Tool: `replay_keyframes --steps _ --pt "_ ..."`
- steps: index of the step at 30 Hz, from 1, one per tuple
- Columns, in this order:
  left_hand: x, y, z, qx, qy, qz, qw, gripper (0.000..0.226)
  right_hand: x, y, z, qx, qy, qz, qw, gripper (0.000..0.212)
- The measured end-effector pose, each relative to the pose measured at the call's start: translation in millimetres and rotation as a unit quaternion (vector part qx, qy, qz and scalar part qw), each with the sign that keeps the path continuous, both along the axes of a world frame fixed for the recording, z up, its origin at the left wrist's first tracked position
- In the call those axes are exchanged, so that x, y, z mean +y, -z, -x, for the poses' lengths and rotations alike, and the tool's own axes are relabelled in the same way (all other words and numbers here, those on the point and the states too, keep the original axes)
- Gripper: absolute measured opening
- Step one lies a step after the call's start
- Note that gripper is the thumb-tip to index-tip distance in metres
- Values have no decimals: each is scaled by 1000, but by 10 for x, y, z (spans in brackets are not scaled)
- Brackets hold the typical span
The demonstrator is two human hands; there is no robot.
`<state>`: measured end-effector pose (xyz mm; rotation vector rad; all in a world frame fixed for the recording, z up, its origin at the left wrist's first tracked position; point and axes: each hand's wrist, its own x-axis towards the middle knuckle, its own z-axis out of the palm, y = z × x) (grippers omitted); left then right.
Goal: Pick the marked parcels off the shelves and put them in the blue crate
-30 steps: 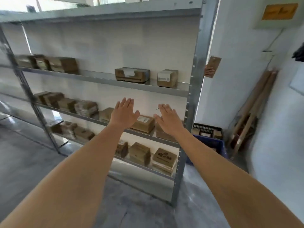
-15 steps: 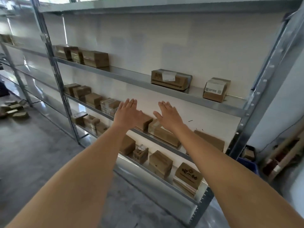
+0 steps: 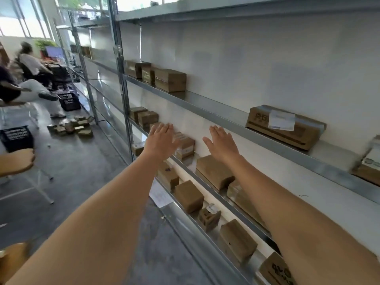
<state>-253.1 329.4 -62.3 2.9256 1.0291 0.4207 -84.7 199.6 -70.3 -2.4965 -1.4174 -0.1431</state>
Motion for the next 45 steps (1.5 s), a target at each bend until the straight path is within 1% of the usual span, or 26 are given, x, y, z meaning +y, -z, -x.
replay_keyframes --steps 4,9,16,20,22,27,34,39,42,45 --pt "616 -58 -50 -6 -10 -5 1000 66 580 -58 -100 1 -12 -21 1000 61" --pt "1354 -114 -177 -7 -19 -19 1000 67 1253 -124 -309 7 -4 -27 1000 62" --pt "2247 -123 -558 -2 -27 -36 999 66 2217 -121 -728 -28 -20 4 999 64" --pt "2728 -119 -793 -26 -37 -24 999 63 2783 -197 -995 -23 -26 -5 999 64" --pt "2987 -125 -882 -28 -53 -32 998 63 3068 -243 -1113 -26 -35 -11 999 64" --pt "3586 -182 -1097 -53 -67 -34 996 64 3571 -370 -1321 -33 -43 -6 999 64" --pt "4620 -170 -1516 -60 -17 -46 997 67 4203 -378 -1636 -53 -9 -28 998 65" --pt "5340 -287 -1959 -84 58 -49 994 67 4561 -430 -1854 -103 69 -24 992 65" --pt "5683 -352 -2200 -94 107 -20 990 67 4729 -430 -1888 -80 125 -49 988 65" --pt "5949 -349 -2367 -103 134 25 985 67 4813 -380 -1847 -55 166 -57 983 65"
